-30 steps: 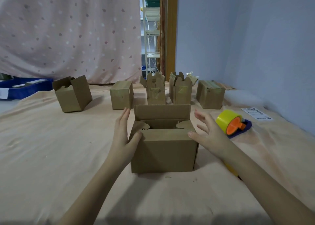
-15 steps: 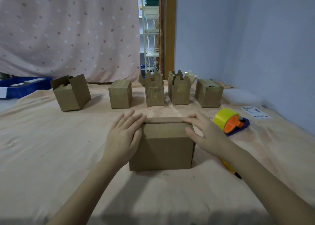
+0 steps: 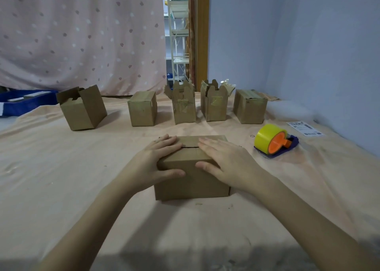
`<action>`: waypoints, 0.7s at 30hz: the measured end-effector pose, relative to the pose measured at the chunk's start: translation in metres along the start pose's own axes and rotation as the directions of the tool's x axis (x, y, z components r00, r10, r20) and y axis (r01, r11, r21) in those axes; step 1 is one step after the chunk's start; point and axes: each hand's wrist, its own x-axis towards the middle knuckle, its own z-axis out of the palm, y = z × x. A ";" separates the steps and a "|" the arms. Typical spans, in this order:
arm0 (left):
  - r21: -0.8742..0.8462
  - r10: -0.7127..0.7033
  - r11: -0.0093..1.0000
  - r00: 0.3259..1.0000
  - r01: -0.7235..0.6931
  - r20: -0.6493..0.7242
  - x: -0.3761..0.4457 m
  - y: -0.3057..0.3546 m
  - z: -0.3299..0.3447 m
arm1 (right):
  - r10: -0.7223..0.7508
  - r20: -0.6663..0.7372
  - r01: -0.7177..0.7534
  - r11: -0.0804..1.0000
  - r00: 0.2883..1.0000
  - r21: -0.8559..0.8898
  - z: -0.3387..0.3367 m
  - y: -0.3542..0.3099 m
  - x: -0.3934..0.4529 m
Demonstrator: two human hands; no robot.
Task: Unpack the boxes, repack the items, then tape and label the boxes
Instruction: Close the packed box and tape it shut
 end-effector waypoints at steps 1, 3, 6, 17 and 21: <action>0.002 -0.004 1.000 1.000 0.004 -0.008 0.002 0.001 0.001 | -0.002 -0.037 0.002 1.000 0.999 -0.003 0.001 0.005 -0.002; -0.005 0.002 1.000 1.000 -0.002 -0.020 0.006 0.005 0.006 | 0.012 -0.065 -0.011 1.000 0.998 0.008 0.003 0.015 -0.007; -0.017 0.026 0.999 0.999 -0.027 -0.022 0.017 0.011 0.014 | 0.047 -0.047 -0.044 0.998 0.998 0.048 -0.001 0.028 -0.014; 0.020 0.022 1.000 0.999 -0.021 -0.024 0.036 0.011 0.019 | 0.595 -0.071 -0.579 0.798 0.800 0.167 0.023 0.154 -0.070; 0.088 0.020 0.996 0.999 -0.017 -0.032 0.038 0.016 0.016 | 0.574 0.018 -0.571 0.810 0.818 0.129 0.040 0.168 -0.068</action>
